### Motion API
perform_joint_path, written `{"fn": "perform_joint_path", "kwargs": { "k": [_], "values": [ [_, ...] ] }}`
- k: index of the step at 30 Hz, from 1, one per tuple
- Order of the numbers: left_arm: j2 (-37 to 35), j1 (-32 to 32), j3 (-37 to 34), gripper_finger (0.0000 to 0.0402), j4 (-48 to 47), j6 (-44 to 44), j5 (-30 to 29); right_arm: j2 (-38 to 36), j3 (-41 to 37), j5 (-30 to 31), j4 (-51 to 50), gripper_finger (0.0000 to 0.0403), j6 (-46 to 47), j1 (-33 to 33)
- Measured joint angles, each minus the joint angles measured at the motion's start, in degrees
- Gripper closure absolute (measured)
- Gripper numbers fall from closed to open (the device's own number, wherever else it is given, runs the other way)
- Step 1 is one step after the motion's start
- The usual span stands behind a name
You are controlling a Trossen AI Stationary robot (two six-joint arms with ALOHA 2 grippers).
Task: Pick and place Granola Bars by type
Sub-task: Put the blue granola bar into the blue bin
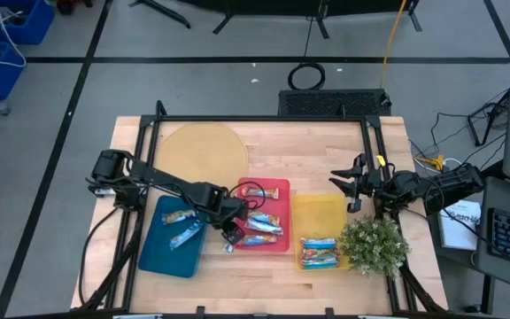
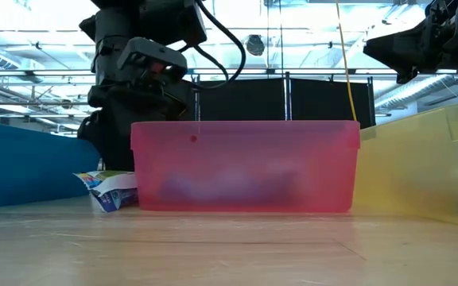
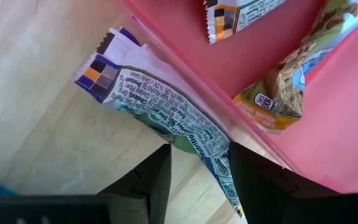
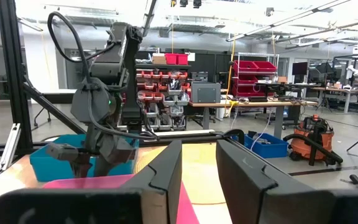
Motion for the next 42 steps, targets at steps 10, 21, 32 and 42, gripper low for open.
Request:
{"fn": "perform_joint_path", "kwargs": {
  "k": [10,21,32,42],
  "values": [
    [-0.07,-1.28,-0.23,0.0236,7.21,-6.25,7.29,0.0,0.01,0.0,0.01,0.0312,0.0,0.0],
    [-0.17,-2.27,-0.2,0.0236,10.77,-8.65,8.67,0.02,0.02,0.0,0.01,0.0312,0.0,0.01],
    [-0.22,-0.38,-0.2,0.0236,2.29,-5.15,0.51,0.02,0.02,0.0,0.01,0.0312,0.0,-0.01],
    [-0.26,2.07,-0.17,0.0236,4.34,-4.32,-3.32,0.02,0.02,0.0,0.01,0.0312,0.0,-0.01]
  ]
}}
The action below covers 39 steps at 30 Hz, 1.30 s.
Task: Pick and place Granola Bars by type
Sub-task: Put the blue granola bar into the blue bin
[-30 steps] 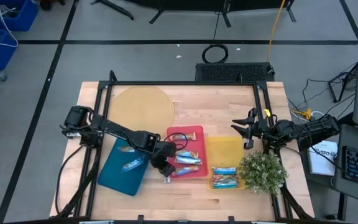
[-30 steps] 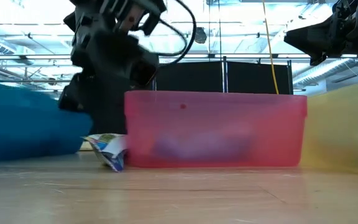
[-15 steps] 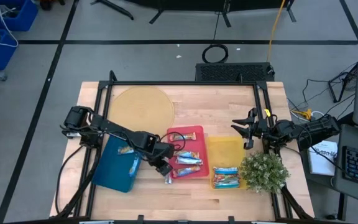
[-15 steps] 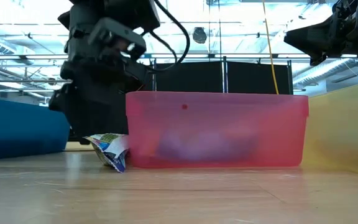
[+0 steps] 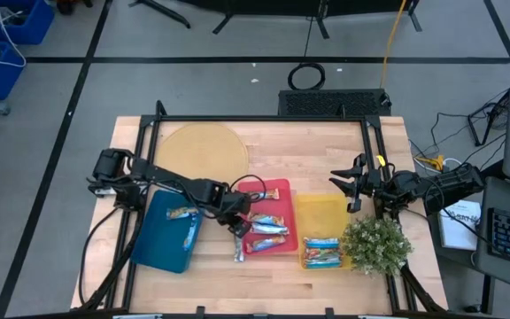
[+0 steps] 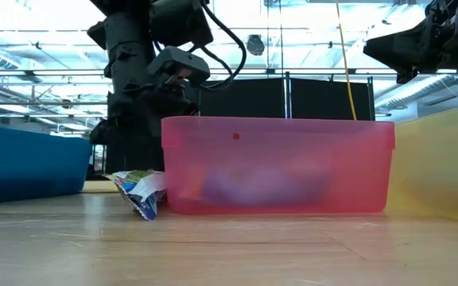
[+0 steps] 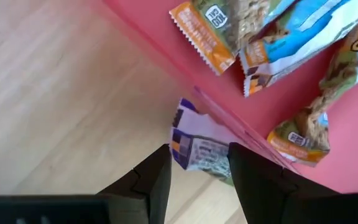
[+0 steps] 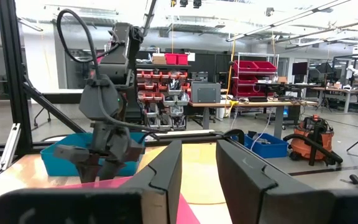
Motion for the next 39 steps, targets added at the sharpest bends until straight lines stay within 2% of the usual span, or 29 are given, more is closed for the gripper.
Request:
{"fn": "perform_joint_path", "kwargs": {
  "k": [14,17,22,24,30,32,35,39],
  "values": [
    [0.32,-0.86,0.07,0.0244,-0.23,1.28,2.72,0.0,-0.01,0.0,0.0,0.0312,0.0,0.02],
    [0.33,-1.03,0.07,0.0273,-1.01,1.91,2.69,0.0,-0.02,0.0,0.0,0.0312,0.0,0.02],
    [0.35,-0.98,0.07,0.0374,-0.72,4.59,1.98,0.0,0.0,0.0,0.0,0.0312,0.0,0.01],
    [0.37,-0.98,0.07,0.0391,0.02,5.2,1.29,0.0,0.0,0.0,0.0,0.0312,0.0,0.0],
    [0.37,-0.98,0.07,0.0394,0.91,6.52,1.26,0.0,-0.01,0.0,0.0,0.0312,0.0,0.02],
    [0.37,-0.98,0.07,0.0386,1.07,6.29,2.98,0.0,-0.01,0.0,0.0,0.0312,0.0,0.01],
    [0.37,-0.98,0.07,0.0365,1.2,7.25,7.33,-0.02,-0.02,0.0,0.0,0.0312,0.0,0.02],
    [0.37,-0.96,0.06,0.0322,1.03,7.25,6.21,-0.02,-0.02,0.0,-0.01,0.0312,-0.01,0.01]
  ]
}}
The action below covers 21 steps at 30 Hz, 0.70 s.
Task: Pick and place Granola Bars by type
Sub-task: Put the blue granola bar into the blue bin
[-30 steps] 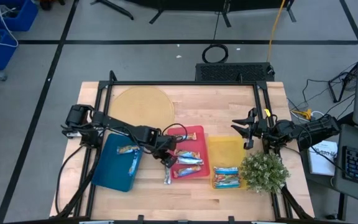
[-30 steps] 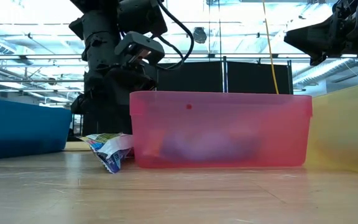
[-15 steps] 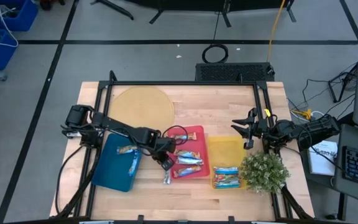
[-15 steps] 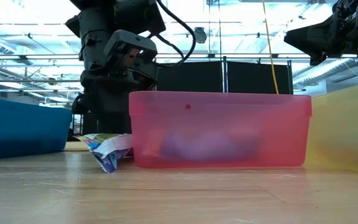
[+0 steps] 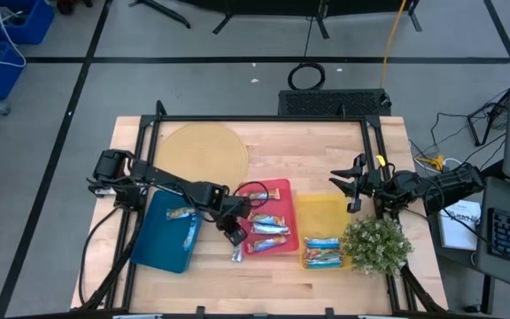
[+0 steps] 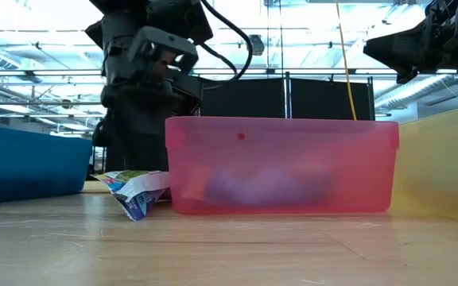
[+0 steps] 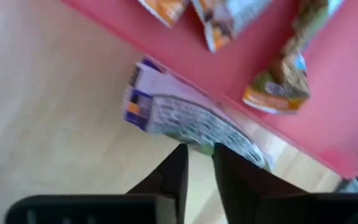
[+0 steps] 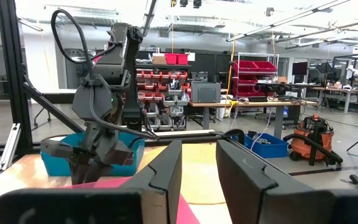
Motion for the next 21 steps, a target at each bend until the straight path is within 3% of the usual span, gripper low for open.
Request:
{"fn": "perform_joint_path", "kwargs": {
  "k": [5,9,21],
  "values": [
    [0.0,0.21,0.0,0.0274,-0.14,0.16,-5.72,0.0,0.02,0.0,0.01,0.0312,0.01,0.01],
    [0.0,0.76,0.0,0.0251,-0.13,0.2,-6.9,0.0,0.0,0.0,0.01,0.0312,0.01,0.0],
    [0.7,0.95,0.03,0.0243,-1.65,1.3,-10.17,0.0,0.02,0.0,0.01,0.0312,0.01,0.01]
  ]
}}
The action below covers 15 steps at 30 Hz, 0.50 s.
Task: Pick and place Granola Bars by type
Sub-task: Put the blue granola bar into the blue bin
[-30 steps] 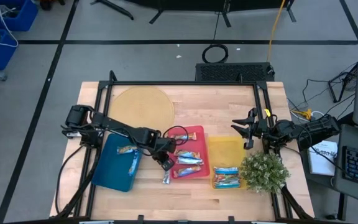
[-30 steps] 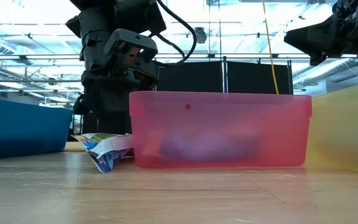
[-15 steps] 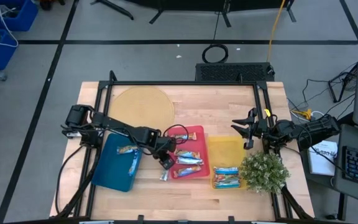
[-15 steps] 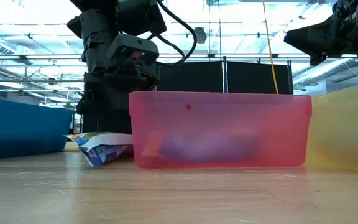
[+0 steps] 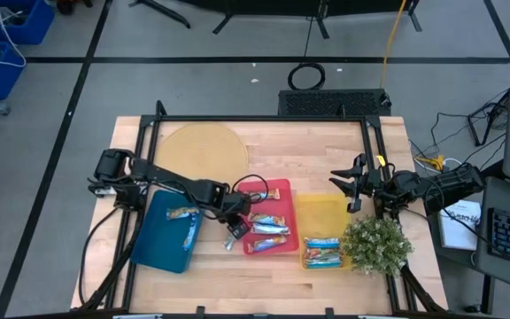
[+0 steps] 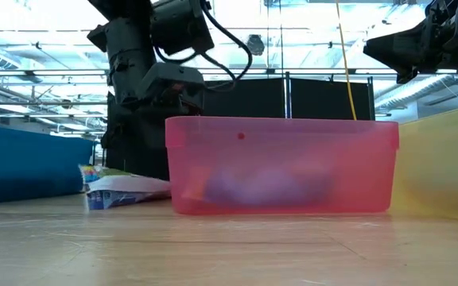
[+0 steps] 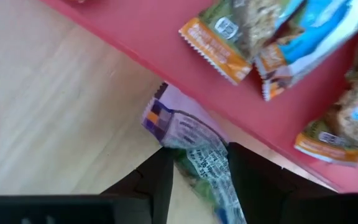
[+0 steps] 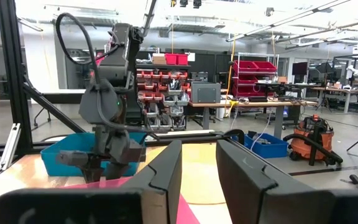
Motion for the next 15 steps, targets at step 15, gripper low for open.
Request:
{"fn": "perform_joint_path", "kwargs": {
  "k": [15],
  "values": [
    [1.8,-0.75,0.02,0.0321,-1.18,1.38,3.01,0.13,0.0,0.0,-0.06,0.0312,0.0,0.0]
  ]
}}
